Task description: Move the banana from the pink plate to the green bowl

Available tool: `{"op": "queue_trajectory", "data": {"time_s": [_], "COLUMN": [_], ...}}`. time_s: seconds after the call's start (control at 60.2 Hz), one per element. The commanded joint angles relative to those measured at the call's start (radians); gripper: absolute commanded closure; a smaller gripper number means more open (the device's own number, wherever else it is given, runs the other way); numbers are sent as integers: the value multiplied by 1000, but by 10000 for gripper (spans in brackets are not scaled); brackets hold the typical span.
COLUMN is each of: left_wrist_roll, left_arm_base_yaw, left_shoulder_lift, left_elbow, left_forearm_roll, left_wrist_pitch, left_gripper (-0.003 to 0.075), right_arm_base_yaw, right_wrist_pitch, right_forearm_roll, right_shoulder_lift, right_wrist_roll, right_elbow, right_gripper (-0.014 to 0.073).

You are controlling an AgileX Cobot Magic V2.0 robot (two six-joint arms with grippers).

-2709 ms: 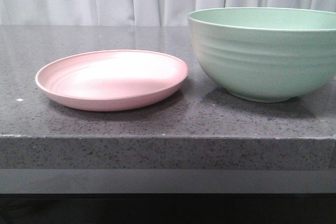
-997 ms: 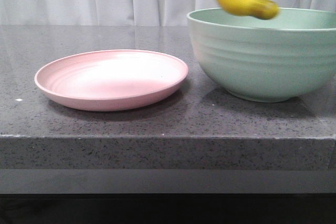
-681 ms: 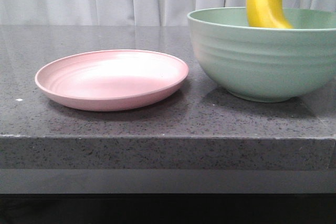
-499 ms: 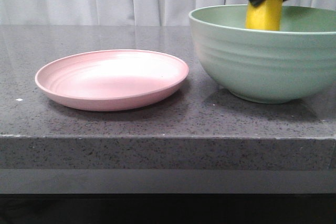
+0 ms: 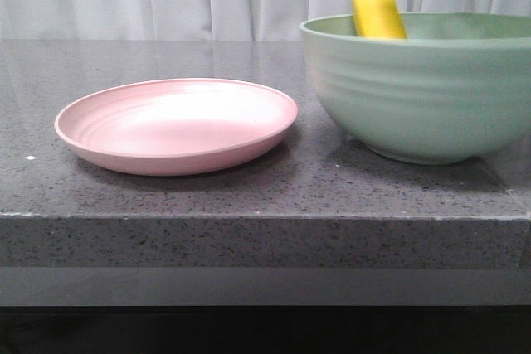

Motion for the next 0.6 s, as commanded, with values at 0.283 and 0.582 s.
{"op": "queue_trajectory", "data": {"time_s": [0.283,0.582], "left_wrist_roll": [-24,-24], "left_arm_base_yaw": [333,598], "left_shoulder_lift": [-30,-105], "left_elbow": [-33,-15], "left_forearm_roll": [1,-3], "left_wrist_pitch": [-74,-18], "left_gripper": [465,741], "right_arm_base_yaw": [-7,-7], "right_wrist_pitch": [308,246], "right_forearm_roll": [-431,-496], "right_shoulder_lift": [-61,-123], "right_wrist_roll": [481,480], "right_elbow": [-296,-257], "right_gripper": [480,652]}}
